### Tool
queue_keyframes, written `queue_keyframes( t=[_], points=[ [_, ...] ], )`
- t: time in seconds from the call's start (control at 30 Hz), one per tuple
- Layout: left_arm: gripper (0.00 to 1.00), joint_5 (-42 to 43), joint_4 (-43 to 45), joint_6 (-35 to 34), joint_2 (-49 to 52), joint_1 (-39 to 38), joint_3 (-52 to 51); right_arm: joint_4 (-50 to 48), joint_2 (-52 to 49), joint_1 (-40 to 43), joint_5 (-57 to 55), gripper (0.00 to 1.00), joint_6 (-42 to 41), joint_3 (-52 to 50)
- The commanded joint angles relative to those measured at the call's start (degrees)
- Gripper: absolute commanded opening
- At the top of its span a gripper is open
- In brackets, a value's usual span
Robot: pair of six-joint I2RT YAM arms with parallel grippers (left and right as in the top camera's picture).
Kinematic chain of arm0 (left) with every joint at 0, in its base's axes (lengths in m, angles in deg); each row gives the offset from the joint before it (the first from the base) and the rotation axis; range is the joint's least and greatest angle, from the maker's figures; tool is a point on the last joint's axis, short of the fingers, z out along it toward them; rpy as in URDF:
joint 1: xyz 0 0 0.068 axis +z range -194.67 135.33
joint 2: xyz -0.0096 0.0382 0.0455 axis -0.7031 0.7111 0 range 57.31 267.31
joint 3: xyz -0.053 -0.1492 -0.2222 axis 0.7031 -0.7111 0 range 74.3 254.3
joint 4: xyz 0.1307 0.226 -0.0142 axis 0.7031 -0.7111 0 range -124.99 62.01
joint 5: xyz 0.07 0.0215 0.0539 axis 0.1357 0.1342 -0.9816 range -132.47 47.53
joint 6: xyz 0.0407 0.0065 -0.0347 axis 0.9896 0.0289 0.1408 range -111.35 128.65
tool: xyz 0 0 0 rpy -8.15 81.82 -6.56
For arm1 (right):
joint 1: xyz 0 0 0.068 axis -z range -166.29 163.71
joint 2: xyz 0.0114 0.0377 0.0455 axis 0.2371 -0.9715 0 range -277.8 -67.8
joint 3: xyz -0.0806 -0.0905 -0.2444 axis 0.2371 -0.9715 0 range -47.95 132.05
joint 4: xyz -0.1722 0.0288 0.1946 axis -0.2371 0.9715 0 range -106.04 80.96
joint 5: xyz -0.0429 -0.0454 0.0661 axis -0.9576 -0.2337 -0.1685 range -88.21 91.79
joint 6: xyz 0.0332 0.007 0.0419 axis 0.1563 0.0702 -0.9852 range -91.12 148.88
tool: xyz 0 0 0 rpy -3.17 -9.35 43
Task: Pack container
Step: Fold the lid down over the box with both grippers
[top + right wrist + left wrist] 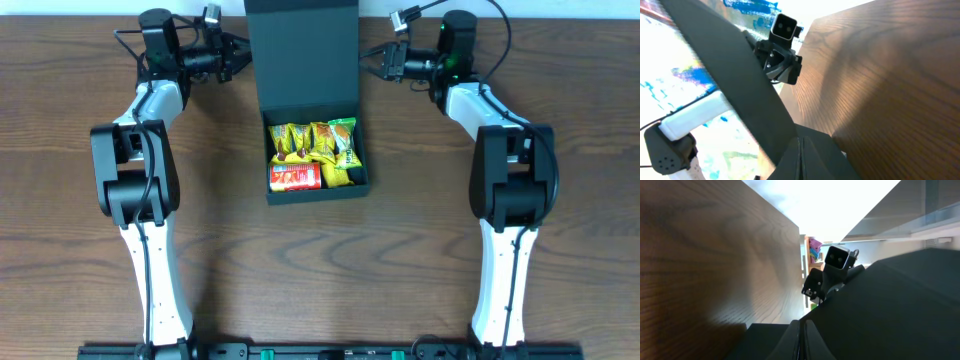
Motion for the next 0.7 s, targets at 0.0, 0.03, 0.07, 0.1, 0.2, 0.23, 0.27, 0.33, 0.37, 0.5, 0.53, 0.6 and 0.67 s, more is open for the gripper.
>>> queue_keyframes(
  t=[0.0,0.03,0.07,0.1,0.2,0.23,0.27,0.33,0.37,0.5,0.53,0.6,0.67],
  points=[
    [0.06,1.53,0.37,-0.42,-0.5,0.0,0.46,-0.59,-0.2,0.81,3.26,0.02,-2.05,0.09],
    [0.06,1.75,0.39,-0.7,-0.5,0.0,0.46,-0.59,-0.2,0.79,3.72,0.02,-2.05,0.09],
    [0.06,2.19,0.57,-1.33,-0.5,0.0,0.46,-0.61,-0.2,0.79,4.2,0.02,-2.03,0.09],
    [0.06,2.8,1.33,-1.79,-0.5,0.0,0.46,-0.92,-0.17,0.79,4.76,0.02,-2.03,0.09],
    [0.06,5.51,6.36,-5.55,-0.5,-0.02,0.46,-2.89,-0.2,0.79,6.82,0.02,-2.4,0.09],
    [0.06,6.29,9.09,-7.69,-0.5,-0.09,0.46,-3.96,-0.2,0.79,7.58,0.02,-3.17,0.09],
    [0.06,6.93,11.74,-9.84,-0.5,-0.13,0.46,-5.16,-0.17,0.79,8.28,0.02,-4.17,0.09],
    [0.06,7.72,18.78,-15.47,-0.5,-0.35,0.46,-7.37,-0.2,0.74,9.49,0.02,-5.73,0.09],
    [0.06,7.98,23.47,-19.3,-0.5,-0.52,0.46,-8.61,-0.2,0.72,10.14,0.02,-6.69,0.09],
    [0.06,8.66,43.3,-34.14,-0.5,-0.94,0.46,-14.08,-0.2,0.68,12.41,0.02,-10.82,0.09],
    [0.06,8.68,47.43,-37.68,-0.5,-0.96,0.46,-15.23,-0.2,0.68,12.87,0.02,-11.87,0.09],
    [0.06,8.79,54.58,-43.82,-0.5,-0.96,0.46,-18.47,-0.17,0.68,13.94,0.02,-14.73,0.09],
    [0.06,9.84,60.52,-49.31,-0.5,-0.96,0.46,-23.3,-0.2,0.68,14.32,0.02,-19.89,0.09]
  ],
)
